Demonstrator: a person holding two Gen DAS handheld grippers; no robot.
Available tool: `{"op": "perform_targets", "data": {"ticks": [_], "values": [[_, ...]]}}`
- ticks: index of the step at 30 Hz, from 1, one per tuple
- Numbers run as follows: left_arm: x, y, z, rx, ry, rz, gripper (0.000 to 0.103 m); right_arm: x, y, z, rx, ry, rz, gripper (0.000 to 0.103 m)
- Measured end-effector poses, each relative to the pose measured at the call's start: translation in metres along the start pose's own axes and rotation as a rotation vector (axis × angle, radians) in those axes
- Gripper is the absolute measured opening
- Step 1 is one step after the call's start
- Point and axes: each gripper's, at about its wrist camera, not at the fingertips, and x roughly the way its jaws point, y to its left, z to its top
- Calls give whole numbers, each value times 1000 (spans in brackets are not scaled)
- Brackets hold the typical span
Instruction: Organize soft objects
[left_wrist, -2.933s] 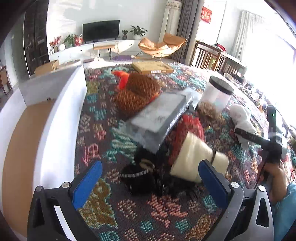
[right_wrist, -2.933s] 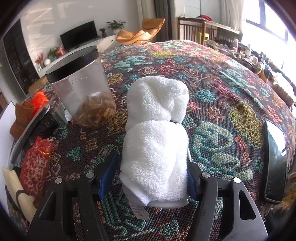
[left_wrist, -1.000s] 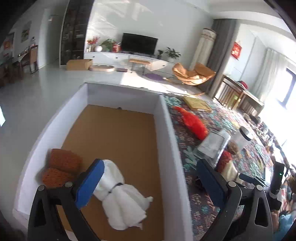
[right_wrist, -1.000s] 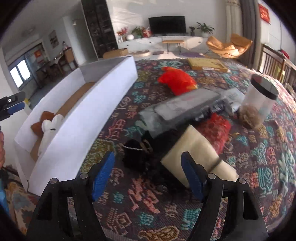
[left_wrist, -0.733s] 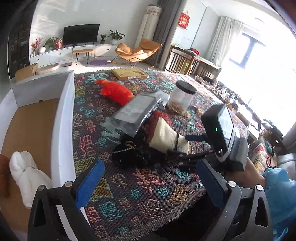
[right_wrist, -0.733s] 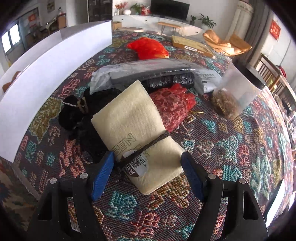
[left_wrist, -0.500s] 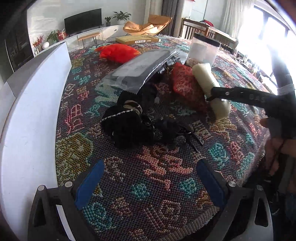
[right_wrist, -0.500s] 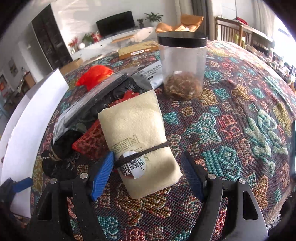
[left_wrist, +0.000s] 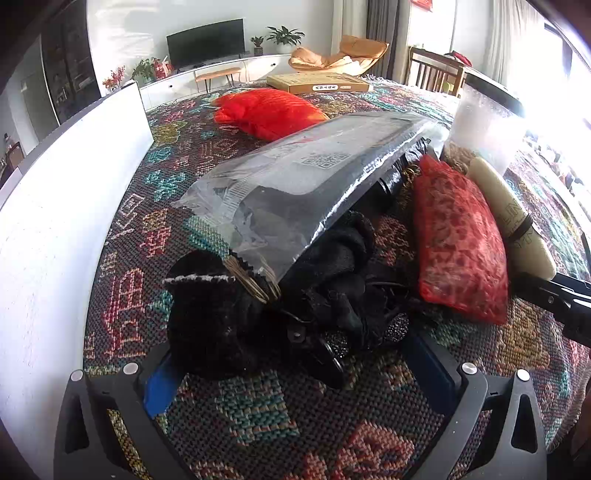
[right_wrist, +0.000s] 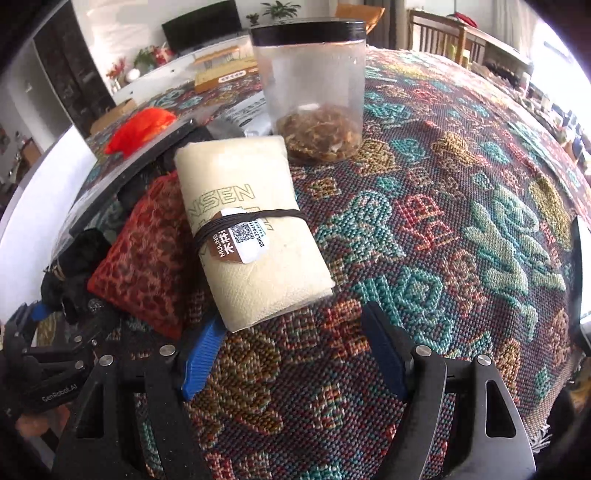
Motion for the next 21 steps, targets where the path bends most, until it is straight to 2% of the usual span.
{"op": "perform_targets", "data": {"ticks": [6,11,21], "values": [[3,-3,4,-1,1,6,103,19,17,8,-52,-90,-113,87],[12,-1,17,-15,-2,17,103,20,17,9,-47,-102,-110,89],[9,-2,14,-19,-8,13,103,21,22,9,-48,-105,-117,90]]}}
